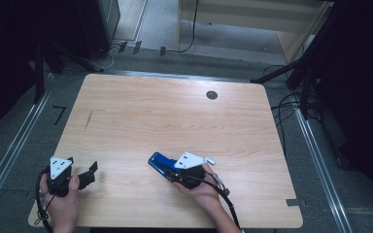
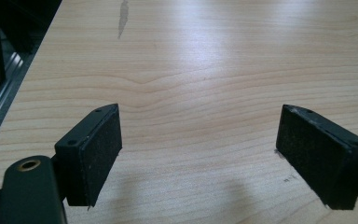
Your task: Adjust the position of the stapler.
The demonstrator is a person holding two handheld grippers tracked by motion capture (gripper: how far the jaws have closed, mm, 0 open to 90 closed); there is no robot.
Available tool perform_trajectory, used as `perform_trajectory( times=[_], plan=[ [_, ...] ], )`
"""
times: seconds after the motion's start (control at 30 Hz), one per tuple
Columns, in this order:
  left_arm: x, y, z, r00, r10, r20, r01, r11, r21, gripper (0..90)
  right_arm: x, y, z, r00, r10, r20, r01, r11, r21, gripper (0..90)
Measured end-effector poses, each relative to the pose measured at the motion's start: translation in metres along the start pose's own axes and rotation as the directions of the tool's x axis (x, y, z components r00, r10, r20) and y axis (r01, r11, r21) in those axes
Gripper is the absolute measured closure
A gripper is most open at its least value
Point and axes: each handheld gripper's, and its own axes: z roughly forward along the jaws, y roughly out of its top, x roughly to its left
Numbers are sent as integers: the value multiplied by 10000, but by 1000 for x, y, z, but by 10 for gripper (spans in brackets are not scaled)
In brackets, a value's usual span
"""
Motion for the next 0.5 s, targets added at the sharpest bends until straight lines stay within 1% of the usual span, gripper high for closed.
perform_trajectory(
  times=[0.07, 0.1, 0.23, 0.37, 0.43, 0.47, 0.5],
  plan=[
    [0, 0, 0, 10000, -16, 35, 16, 10000, -6, 148, 0, -4, -4, 10000, 46, 36, -46, 10000, -31, 674],
    [0, 0, 0, 9999, -36, 116, 36, 10000, -1, 148, 0, -7, -7, 9999, 116, 56, -116, 9999, -40, 674],
    [-1, -1, -1, 10000, 45, 44, -45, 10000, -2, 147, -1, -14, -14, 9998, 180, 95, -180, 9998, -96, 673],
    [-2, -1, -1, 9999, 120, -62, -120, 9999, 11, 141, -1, -20, -18, 9993, 377, -35, -378, 9991, -182, 670],
    [-3, -1, -1, 9996, 211, -205, -210, 9998, 50, 140, -1, -21, -21, 9989, 469, -60, -470, 9987, -181, 662],
    [-4, -1, -1, 9993, 253, -269, -251, 9996, 91, 140, 0, -21, -23, 9985, 548, -19, -549, 9981, -266, 612],
    [-5, -1, -1, 9992, 283, -266, -279, 9995, 129, 140, 0, -21, -25, 9979, 646, -22, -647, 9969, -438, 537]
  ],
)
